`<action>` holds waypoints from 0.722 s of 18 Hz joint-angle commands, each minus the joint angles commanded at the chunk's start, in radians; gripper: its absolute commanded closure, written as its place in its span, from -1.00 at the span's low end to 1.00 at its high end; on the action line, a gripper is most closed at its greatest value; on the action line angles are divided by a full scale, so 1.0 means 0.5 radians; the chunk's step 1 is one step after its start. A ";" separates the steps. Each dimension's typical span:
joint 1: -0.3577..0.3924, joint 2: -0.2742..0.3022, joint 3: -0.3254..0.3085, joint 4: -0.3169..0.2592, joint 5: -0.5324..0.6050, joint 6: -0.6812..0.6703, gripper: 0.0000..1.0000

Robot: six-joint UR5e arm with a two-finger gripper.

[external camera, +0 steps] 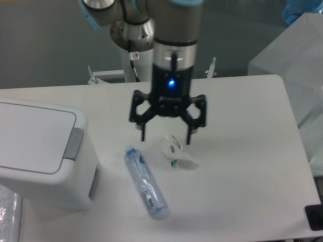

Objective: Open the trash can
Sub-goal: 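Move the open gripper down toward the white trash can lid, then lower the gripper finger onto the lid's push button edge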

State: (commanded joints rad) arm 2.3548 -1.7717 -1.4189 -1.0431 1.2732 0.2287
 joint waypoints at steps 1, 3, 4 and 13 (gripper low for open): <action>-0.009 0.000 -0.003 0.000 -0.009 -0.012 -1.00; -0.037 0.003 -0.003 0.000 -0.101 -0.043 -1.00; -0.043 0.000 -0.006 0.000 -0.138 -0.092 -1.00; -0.098 0.009 -0.074 0.003 -0.147 -0.197 -1.00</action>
State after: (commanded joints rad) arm 2.3056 -1.7671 -1.4557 -1.0416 1.1996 0.1304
